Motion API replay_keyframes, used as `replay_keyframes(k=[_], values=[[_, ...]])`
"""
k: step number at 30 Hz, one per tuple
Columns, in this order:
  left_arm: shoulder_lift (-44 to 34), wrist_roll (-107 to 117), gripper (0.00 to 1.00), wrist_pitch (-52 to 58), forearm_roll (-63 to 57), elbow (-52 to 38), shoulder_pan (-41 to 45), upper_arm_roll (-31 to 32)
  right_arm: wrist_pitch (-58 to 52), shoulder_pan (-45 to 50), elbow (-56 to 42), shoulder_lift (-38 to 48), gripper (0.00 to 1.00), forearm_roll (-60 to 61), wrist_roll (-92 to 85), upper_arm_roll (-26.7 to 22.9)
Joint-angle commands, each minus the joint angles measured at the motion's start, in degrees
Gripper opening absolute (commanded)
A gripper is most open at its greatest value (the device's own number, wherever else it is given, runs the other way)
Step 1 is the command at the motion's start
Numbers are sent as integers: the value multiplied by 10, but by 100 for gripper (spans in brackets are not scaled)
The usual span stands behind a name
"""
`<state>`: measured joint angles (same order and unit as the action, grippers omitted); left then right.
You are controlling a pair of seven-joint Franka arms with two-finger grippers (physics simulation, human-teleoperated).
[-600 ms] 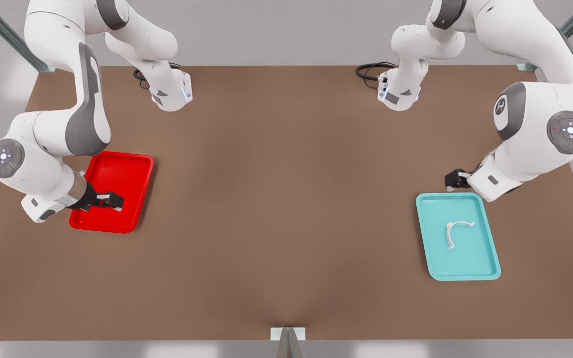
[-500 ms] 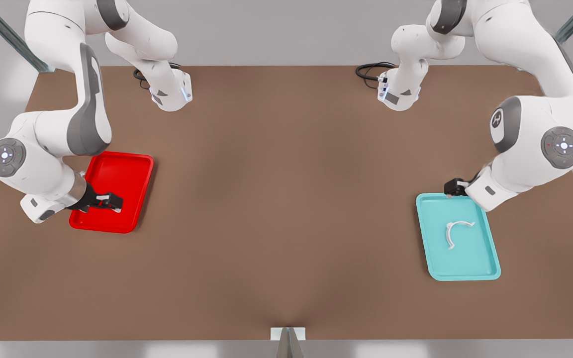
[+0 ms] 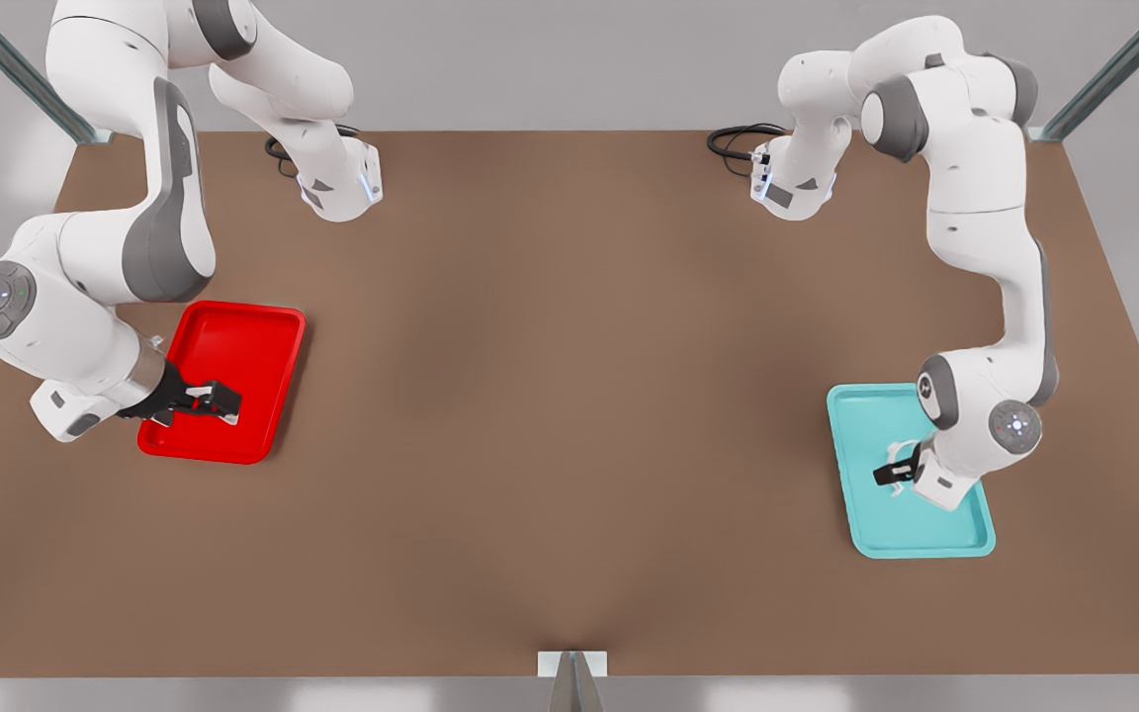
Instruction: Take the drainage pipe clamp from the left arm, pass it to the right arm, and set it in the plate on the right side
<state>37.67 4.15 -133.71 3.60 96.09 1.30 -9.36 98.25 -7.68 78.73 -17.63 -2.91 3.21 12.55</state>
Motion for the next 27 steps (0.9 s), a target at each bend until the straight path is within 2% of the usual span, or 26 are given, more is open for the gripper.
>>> replay_keyframes(k=[1, 9, 10, 11, 12, 13, 14, 15, 16, 19, 21, 22, 27], values=[[14, 45, 100, -108, -1, 1, -5, 0, -8, -3, -5, 3, 100, -1, -17, -1], [22, 46, 100, -105, 5, 49, -11, 1, -37, -2, -30, 12, 100, -7, -10, 1], [22, 46, 93, -103, 9, 49, -11, 1, -37, -1, -30, 12, 100, -6, -8, 4], [22, 46, 72, -103, 11, 49, -11, 1, -37, -2, -30, 12, 100, -6, -17, 1], [22, 46, 64, -103, 11, 49, -11, 1, -38, -4, -28, 20, 100, -5, -32, 9], [22, 45, 63, -103, 11, 49, -12, 1, -49, -3, -21, 54, 100, -5, -27, 11], [24, 45, 60, -103, 11, 49, -12, 1, -47, 74, -2, 74, 100, -4, -26, -69], [25, 45, 58, -103, 11, 49, -12, 1, -43, 127, 9, 80, 100, -2, -26, -124], [25, 45, 57, -103, 11, 49, -12, 1, -34, 138, 20, 83, 100, -2, -26, -134], [27, 45, 51, -103, 11, 49, -12, 1, -20, 135, 21, 61, 100, 19, -15, -129], [27, 46, 37, -103, 11, 49, -12, 1, -18, 134, 19, 59, 100, 20, -6, -129], [27, 46, 33, -103, 11, 49, -12, 1, -18, 137, 16, 58, 100, 19, -5, -129], [29, 46, 27, -103, 11, 48, -12, 1, -18, 139, 13, 55, 100, 19, -5, -129]])
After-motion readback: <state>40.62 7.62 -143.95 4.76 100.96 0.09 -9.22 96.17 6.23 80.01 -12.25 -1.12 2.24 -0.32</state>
